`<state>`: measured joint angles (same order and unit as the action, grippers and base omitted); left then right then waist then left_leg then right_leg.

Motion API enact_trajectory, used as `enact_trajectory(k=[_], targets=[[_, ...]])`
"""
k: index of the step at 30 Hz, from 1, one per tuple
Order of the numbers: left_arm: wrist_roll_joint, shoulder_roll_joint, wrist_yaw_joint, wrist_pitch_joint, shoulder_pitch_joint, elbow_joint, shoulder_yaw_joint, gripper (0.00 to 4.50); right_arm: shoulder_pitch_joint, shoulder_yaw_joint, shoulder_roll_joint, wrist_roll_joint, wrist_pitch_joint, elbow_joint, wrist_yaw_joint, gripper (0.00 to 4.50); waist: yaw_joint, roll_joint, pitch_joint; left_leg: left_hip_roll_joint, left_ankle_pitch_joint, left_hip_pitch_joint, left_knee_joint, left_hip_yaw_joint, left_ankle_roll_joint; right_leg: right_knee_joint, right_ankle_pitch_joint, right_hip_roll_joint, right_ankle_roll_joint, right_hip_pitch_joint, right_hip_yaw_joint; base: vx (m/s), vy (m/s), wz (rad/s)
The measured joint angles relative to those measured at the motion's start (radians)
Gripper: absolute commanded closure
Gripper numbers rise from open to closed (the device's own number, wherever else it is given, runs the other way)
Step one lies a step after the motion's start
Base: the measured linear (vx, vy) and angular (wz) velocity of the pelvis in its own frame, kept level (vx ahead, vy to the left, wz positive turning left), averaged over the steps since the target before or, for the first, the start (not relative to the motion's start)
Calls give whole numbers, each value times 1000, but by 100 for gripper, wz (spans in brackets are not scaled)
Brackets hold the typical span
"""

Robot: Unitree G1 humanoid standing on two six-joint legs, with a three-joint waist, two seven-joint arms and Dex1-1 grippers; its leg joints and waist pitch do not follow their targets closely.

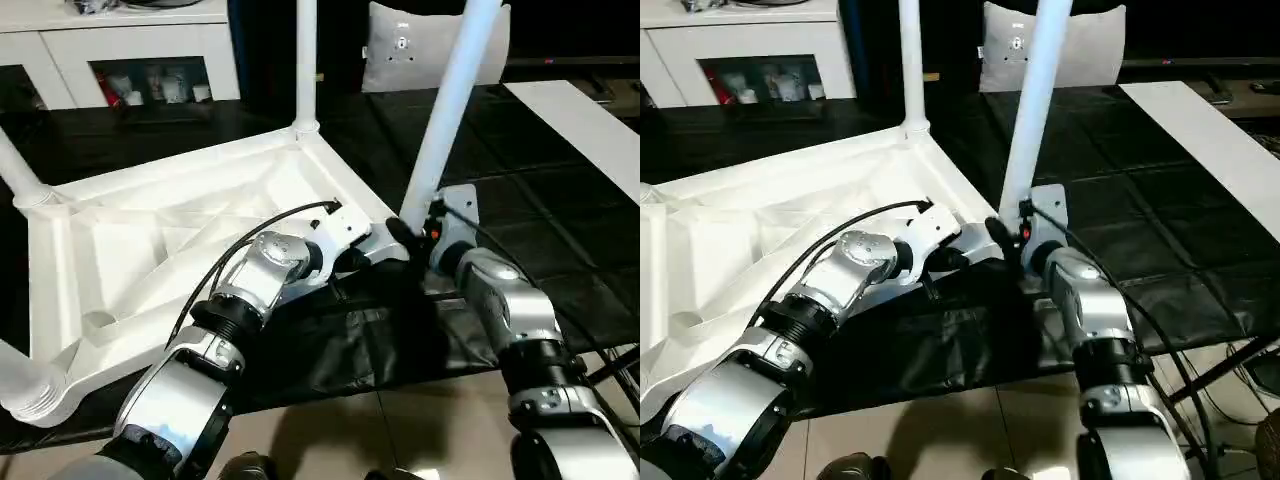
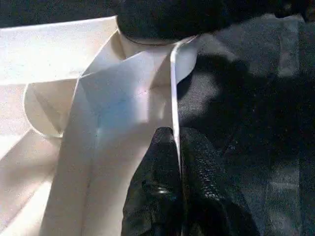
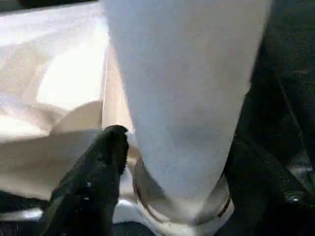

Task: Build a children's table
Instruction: Rotate leg to tighten, then move table base

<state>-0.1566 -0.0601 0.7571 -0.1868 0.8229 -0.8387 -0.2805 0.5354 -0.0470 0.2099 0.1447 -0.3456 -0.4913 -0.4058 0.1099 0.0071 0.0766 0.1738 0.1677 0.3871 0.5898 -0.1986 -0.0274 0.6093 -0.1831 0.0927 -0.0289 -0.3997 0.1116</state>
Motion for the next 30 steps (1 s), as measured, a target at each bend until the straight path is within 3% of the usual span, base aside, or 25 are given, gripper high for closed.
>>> enact_trajectory(k=[4,13,16,19,23,28,30], targets=[[-9,-19,4,45,3,-18,-7,450,-71,5,55,4,0,41,-75,85,3,0,0,0,0,0,0,0,0,0,0,0,1,0,0,0,0,0],[-2,-37,3,86,8,-50,3,450,-158,-24,171,47,4,151,-211,13,-12,0,0,0,0,-1,1,0,0,0,1,0,8,-1,0,0,0,0],[15,-34,29,78,5,-41,14,396,-180,-35,183,82,6,222,-244,2,-14,0,0,0,0,0,0,0,0,0,2,0,6,-1,-1,0,0,0],[66,-27,38,77,-9,23,46,372,-182,-39,179,112,3,271,-268,0,-7,-2,2,0,0,3,1,0,0,0,2,0,5,-4,0,0,0,0],[52,-30,-35,50,-20,134,48,340,-182,-13,158,170,-11,397,-330,0,-1,-2,2,0,0,4,1,0,3,-2,2,0,5,-3,-1,0,0,0],[31,-84,-86,-55,-119,290,74,308,-181,27,161,179,-35,451,-366,0,-4,-3,3,0,1,3,0,0,1,-2,2,0,5,-3,-1,0,0,0],[16,-145,-78,-104,-181,388,74,283,-177,54,151,186,-38,451,-386,0,-11,-4,5,0,0,2,0,0,1,-2,0,-1,9,-3,-1,0,0,0]])
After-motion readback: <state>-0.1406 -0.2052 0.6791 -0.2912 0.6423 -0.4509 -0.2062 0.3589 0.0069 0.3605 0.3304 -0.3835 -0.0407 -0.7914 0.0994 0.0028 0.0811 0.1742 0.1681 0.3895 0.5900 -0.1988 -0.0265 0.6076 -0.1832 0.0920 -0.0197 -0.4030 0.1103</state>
